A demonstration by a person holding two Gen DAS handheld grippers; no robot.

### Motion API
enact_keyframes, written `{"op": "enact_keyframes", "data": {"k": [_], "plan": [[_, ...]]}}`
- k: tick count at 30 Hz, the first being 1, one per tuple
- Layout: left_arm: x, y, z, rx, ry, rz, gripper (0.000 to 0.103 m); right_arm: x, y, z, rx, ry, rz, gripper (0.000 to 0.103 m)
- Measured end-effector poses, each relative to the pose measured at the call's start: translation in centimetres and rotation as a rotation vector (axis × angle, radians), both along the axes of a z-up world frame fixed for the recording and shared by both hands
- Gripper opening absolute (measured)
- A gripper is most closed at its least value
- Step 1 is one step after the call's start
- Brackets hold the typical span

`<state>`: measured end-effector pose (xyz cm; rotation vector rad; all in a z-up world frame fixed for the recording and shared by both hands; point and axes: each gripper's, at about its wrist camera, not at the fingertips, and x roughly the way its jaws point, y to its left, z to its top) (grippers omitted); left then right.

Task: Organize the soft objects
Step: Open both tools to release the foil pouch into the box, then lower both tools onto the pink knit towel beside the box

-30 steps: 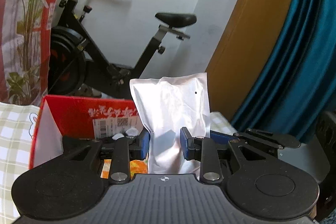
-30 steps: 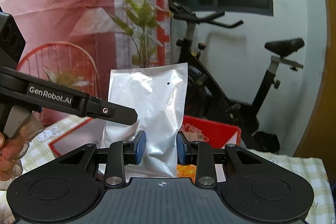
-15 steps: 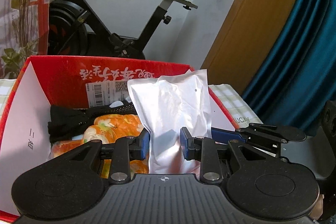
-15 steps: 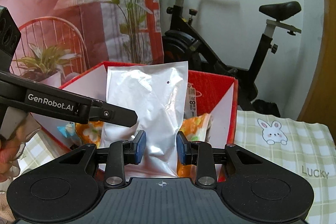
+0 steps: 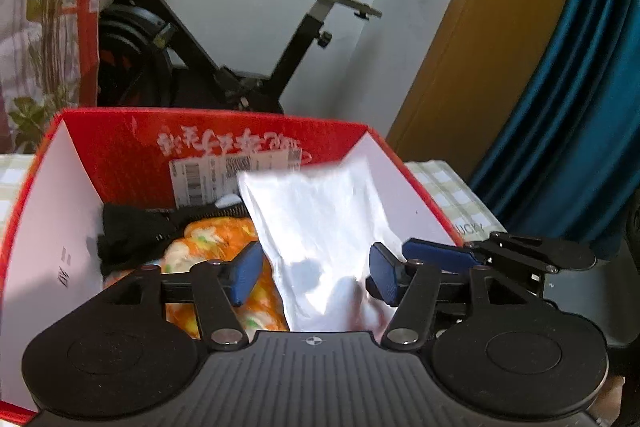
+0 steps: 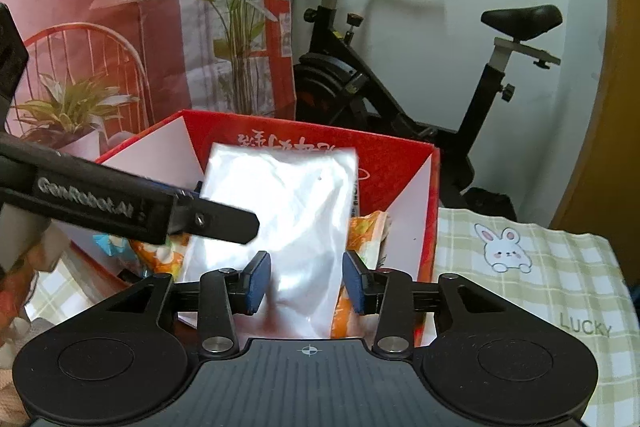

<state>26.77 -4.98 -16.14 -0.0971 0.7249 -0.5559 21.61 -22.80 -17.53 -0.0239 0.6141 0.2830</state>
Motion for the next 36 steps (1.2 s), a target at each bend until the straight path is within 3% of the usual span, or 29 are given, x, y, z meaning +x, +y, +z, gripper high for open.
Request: {"op": "enact_keyframes", "data": {"k": [6,17,25,36], "plan": [[-0.9,0.1,1.0,0.065,-0.063,0.015,0.073,-0.6,0.2,0.6,-0.022,-0.013,-0.008,0.045],[-4.4,1.8,2.7,0.141,-0.123,0.061,0.076,-3.4,0.7,2.7,-0.060,-0.035,0.006,0.049],[-8.7,4.4,3.0,0.134,-0.113,0.136,0.076,-6.4,0.6,3.1,-0.038,-0.038,-0.008,0.049],[-16.1,6.7,0.2,0.157,-0.044,0.149,0.076,-10.2,1.9,2.2,-0.003,-0.027,0.006,0.049]]}}
